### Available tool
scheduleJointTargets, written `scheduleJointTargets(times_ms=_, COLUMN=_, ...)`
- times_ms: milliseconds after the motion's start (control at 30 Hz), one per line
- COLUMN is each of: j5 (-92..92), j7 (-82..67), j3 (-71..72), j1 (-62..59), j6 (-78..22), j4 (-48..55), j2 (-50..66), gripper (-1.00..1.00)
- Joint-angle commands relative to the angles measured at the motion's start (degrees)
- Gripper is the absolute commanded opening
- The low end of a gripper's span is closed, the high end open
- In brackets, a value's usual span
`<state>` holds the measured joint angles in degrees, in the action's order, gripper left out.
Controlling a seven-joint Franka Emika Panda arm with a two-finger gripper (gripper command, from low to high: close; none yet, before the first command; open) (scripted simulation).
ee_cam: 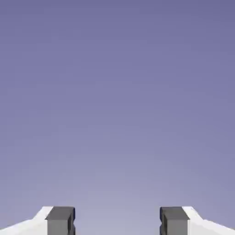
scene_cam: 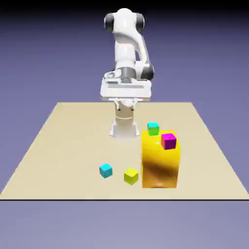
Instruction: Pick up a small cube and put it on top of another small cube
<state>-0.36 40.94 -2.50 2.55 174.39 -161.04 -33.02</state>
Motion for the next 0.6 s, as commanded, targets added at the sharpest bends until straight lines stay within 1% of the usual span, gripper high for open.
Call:
scheduleJointTargets(times_ms=0, j5=-0.3, j7=-1.3, j3=-2.1, j1=1.5, j6=0.3, j4=0.0, j2=-0.3, gripper=0.0)
scheduleJointTargets(times_ms=567, j5=-5.4, j7=-22.6, j3=-37.4, j1=27.7, j6=5.7, j4=-0.6, j2=-5.4, gripper=0.0)
